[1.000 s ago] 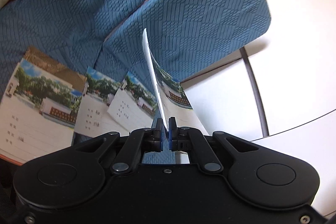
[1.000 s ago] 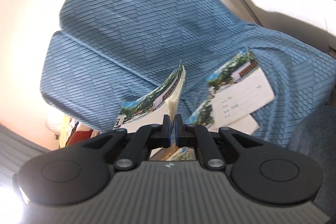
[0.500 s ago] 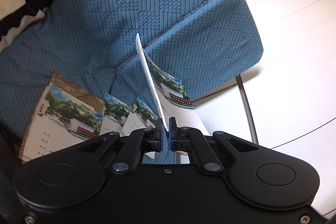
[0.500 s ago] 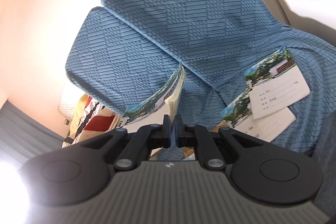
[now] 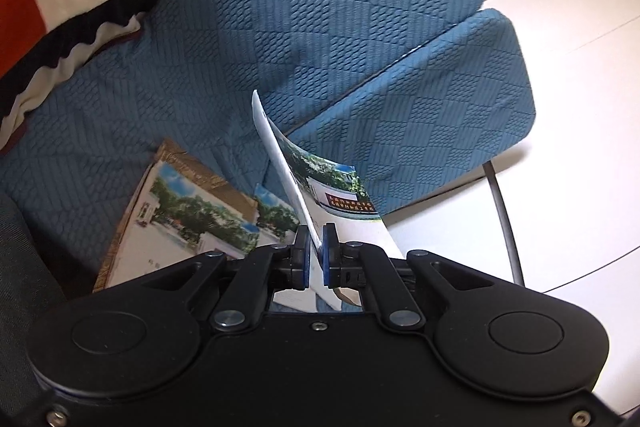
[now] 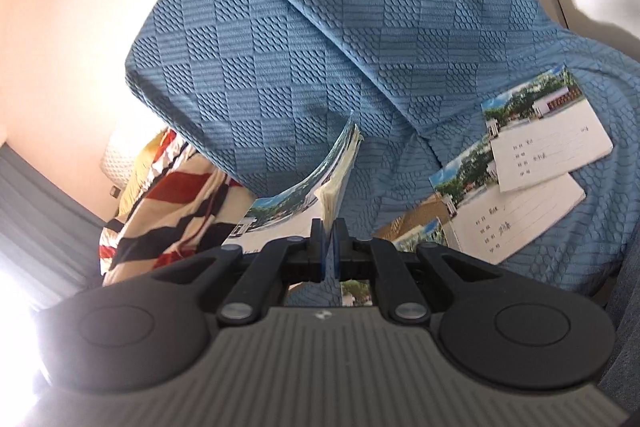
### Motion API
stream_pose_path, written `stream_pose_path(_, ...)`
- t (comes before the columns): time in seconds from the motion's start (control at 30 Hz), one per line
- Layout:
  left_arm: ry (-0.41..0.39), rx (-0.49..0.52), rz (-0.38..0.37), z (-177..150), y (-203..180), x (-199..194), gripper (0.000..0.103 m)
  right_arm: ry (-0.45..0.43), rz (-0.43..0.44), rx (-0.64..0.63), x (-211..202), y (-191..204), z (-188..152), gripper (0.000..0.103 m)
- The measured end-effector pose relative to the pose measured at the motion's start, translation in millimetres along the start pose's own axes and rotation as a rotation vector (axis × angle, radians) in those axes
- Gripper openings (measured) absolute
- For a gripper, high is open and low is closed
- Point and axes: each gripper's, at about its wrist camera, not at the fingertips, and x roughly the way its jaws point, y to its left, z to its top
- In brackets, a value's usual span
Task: Organize objects
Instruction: 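Carry both held photo form cards toward the book stack, then lower the photo cards onto the book stack and open both grippers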
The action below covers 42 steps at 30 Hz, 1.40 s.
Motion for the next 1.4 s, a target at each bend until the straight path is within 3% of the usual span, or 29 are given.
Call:
stream_pose_path(0.27,0.04,-0.025,0.039,-12.9,48.2,18.6,0.005,0.042,-0.03,-0.011,23.4,-17.8,-30.6,0.006)
stream_pose_path(0.7,0.085,-0.097,0.166,-30.5,107.1,50.3,0.003,0.161,-0.091,-0.036,55.0,-43.7,-74.3,0.007)
stream_pose_path(1.23,0.152,-0.068,0.259,-46.6,119.6,64.2,0.003,0.254,-0.132,-0.002,68.3,-64.2,-95.3,0.009)
stream_pose_path(1.3,0.169,-0.069,0.266,-47.4,120.2,62.9,0.006,0.273,-0.141,0.015,69.1,-66.8,-94.5,0.009)
stream_pose_path(1.4,0.177,-0.06,0.277,-46.7,119.0,58.5,0.019,0.316,-0.133,0.041,69.4,-68.8,-93.3,0.014)
